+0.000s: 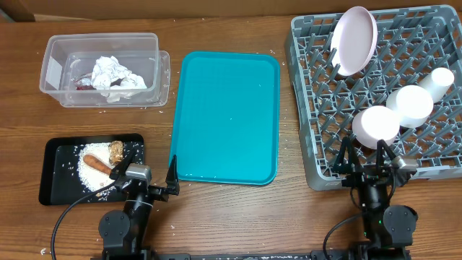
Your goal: Sort waste into correct bins and load items into the dishwasher
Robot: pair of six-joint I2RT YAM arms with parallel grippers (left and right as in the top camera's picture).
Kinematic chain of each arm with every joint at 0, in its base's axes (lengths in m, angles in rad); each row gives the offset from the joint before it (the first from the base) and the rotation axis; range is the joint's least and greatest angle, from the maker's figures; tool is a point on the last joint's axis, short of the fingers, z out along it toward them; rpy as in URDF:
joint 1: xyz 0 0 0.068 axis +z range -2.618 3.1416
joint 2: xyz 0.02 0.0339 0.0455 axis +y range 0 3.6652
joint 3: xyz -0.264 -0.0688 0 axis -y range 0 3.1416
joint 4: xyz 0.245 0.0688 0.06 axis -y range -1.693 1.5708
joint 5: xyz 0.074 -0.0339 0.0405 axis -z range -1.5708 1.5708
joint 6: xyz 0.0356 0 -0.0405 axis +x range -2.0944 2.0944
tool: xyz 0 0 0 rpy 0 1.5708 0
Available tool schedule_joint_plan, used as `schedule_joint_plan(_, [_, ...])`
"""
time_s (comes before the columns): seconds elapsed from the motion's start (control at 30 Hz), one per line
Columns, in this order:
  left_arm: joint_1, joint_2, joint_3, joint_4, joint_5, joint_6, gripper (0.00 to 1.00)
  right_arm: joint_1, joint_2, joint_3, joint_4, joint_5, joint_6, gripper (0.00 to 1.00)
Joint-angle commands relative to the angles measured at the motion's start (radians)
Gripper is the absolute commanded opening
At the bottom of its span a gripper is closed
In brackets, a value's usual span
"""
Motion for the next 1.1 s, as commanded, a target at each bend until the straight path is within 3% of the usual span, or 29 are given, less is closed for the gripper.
schedule_joint_plan(0.0, [-0.005, -0.011, -0.004, 0.0, -0.009, 0.019, 1.0, 0.006, -0.041, -0.026, -0.002, -0.001, -0.01, 1.0])
schedule_joint_plan(1.07, [-0.005, -0.011, -0.004, 0.0, -0.009, 0.019, 1.0, 0.008, -0.074, -0.061, -0.071, -0.005, -0.058, 1.0])
